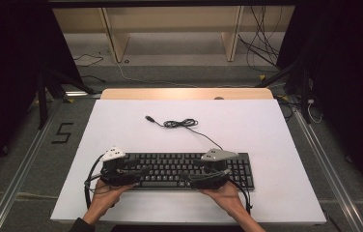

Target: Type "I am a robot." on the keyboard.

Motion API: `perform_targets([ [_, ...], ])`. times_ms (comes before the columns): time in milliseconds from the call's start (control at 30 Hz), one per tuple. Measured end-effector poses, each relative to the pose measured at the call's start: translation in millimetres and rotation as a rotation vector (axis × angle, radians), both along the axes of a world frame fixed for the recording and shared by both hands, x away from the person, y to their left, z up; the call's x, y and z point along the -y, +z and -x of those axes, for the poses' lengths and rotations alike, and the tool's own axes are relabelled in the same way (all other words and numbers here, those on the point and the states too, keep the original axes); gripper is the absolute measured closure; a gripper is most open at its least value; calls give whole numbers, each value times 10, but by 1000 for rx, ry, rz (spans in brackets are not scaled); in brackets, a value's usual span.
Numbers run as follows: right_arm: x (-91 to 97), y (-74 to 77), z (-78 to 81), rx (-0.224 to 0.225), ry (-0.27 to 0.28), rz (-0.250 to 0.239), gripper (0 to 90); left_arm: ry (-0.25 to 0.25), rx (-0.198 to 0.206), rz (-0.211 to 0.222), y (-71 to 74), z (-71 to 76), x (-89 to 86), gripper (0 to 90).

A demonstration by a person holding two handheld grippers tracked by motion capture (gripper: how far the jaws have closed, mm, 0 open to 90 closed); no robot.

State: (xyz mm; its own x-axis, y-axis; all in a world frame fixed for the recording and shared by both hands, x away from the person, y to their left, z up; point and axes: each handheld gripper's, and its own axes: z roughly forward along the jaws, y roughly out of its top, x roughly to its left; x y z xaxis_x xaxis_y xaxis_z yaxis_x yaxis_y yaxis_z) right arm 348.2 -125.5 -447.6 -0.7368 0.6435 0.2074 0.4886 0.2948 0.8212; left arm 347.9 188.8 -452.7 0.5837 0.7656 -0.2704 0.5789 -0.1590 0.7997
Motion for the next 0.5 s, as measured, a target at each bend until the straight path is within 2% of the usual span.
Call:
perform_targets([
  [233, -41, -13, -60, -3, 1, 22, 373, 17, 10, 3, 4, 66, -50, 308],
  [500, -107, -8, -152, -6, 1, 37, 489, 21, 14, 13, -4, 120, -71, 293],
])
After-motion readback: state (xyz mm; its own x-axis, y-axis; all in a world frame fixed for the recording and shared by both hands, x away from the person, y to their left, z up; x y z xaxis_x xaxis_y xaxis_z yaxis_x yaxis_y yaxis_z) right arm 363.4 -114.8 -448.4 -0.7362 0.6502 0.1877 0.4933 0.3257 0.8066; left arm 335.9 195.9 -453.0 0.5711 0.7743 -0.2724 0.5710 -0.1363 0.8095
